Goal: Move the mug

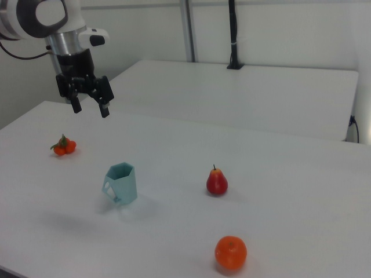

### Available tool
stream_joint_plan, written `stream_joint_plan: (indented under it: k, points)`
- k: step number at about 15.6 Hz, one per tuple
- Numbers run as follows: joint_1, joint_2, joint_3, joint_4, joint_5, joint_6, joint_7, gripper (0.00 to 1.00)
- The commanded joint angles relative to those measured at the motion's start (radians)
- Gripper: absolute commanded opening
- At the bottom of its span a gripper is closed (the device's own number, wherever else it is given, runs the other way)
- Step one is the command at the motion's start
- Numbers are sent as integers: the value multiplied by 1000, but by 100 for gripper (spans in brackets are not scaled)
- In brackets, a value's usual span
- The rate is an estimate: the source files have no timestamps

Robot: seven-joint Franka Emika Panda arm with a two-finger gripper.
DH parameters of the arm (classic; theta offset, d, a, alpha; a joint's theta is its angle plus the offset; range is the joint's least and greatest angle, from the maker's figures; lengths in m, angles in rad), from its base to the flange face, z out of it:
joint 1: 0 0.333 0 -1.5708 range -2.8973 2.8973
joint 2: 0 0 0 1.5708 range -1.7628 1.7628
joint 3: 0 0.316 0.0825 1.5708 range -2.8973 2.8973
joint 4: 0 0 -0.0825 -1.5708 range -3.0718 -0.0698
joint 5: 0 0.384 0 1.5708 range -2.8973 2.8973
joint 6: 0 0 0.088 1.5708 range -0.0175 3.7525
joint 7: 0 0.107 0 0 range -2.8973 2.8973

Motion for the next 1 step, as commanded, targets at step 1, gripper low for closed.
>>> stream_joint_plan:
  k: [1]
  points:
    - [-13, -5, -5, 7, 15, -22, -27, 100]
